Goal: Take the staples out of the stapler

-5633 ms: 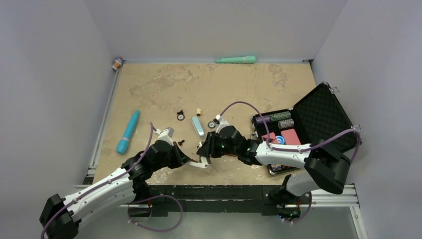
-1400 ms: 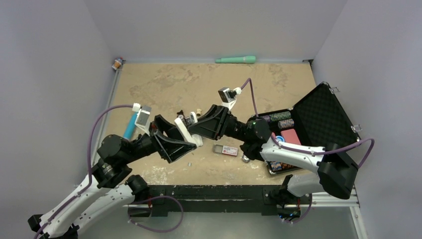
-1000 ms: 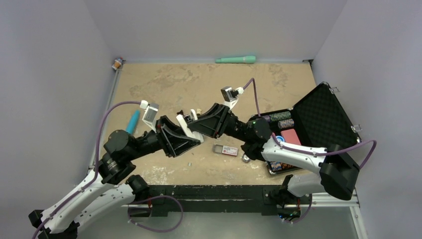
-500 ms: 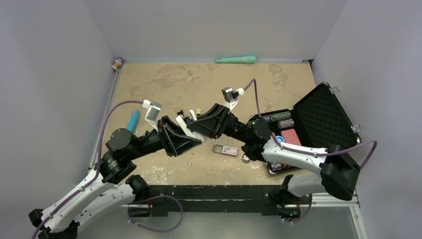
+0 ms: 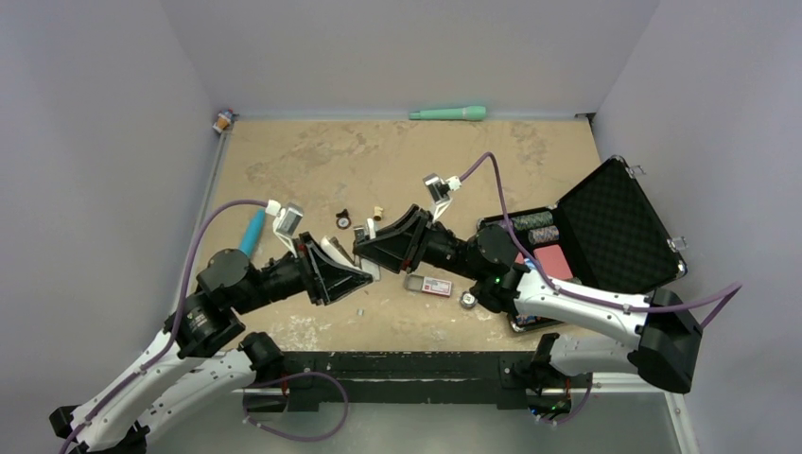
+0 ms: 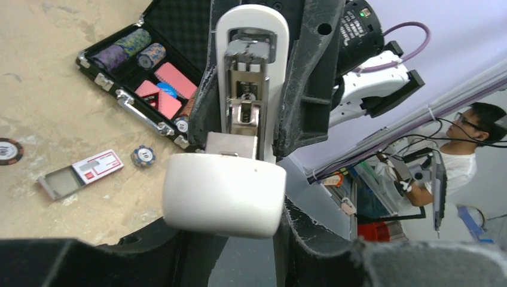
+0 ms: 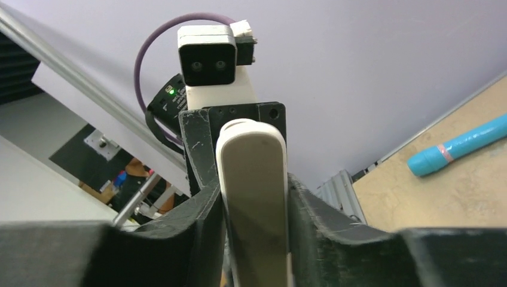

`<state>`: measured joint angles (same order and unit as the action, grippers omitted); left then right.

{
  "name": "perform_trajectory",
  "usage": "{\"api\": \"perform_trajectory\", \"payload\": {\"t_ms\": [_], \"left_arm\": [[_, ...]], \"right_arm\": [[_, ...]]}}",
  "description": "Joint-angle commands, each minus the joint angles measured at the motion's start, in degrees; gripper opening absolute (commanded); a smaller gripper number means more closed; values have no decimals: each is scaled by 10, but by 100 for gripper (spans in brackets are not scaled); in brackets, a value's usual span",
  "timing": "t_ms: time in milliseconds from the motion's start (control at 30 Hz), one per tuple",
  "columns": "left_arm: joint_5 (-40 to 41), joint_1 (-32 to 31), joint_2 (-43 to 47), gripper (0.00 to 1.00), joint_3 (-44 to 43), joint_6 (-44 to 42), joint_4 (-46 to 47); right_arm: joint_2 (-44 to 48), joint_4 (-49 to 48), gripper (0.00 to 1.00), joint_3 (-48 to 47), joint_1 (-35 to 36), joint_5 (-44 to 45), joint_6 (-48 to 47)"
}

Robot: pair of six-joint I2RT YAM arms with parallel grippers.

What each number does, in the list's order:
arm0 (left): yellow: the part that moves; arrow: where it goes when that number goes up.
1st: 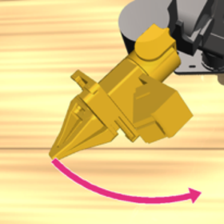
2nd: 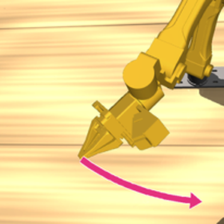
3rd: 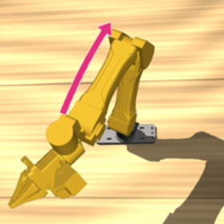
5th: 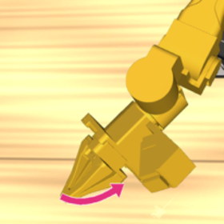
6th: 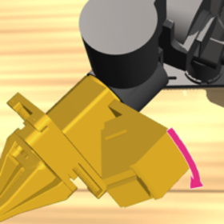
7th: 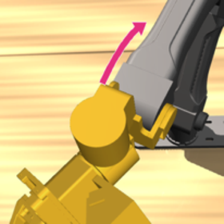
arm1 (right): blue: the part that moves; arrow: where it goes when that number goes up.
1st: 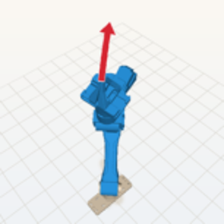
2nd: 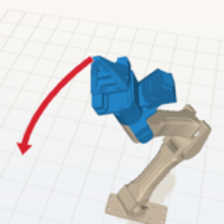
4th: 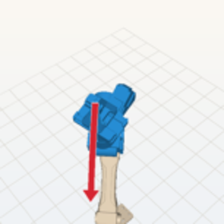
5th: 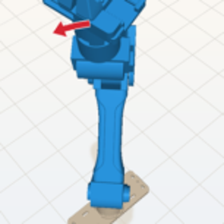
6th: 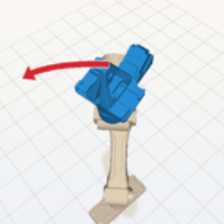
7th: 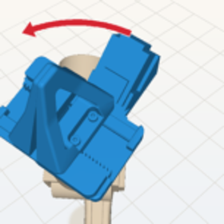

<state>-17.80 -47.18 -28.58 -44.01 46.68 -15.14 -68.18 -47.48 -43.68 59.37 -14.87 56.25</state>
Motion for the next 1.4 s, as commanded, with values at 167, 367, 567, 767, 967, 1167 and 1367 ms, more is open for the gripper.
{"api": "perform_trajectory", "payload": {"t_ms": [167, 367, 567, 767, 967, 1167, 1367], "left_arm": [[66, 9, 18, 0, -6, -42, -31], [79, 8, 22, 0, -7, -47, -50], [131, 8, 21, 0, -31, -63, -124], [241, 9, -11, 0, -72, -70, -243], [310, 26, -97, 0, -97, -83, -327], [303, 68, -193, 0, -131, -121, -362], [301, 116, -270, 0, -168, -155, -394]], "right_arm": [[14, 40, 68, -10, -5, 26, -11], [14, 66, 70, -18, -5, 39, -18], [38, 147, 71, -21, -7, 90, -35], [69, 262, 71, -29, -7, 156, -56], [111, 300, 71, 4, -7, 186, -51], [157, 320, 70, 43, -7, 193, -44], [207, 345, 70, 71, -7, 207, -39]]}}
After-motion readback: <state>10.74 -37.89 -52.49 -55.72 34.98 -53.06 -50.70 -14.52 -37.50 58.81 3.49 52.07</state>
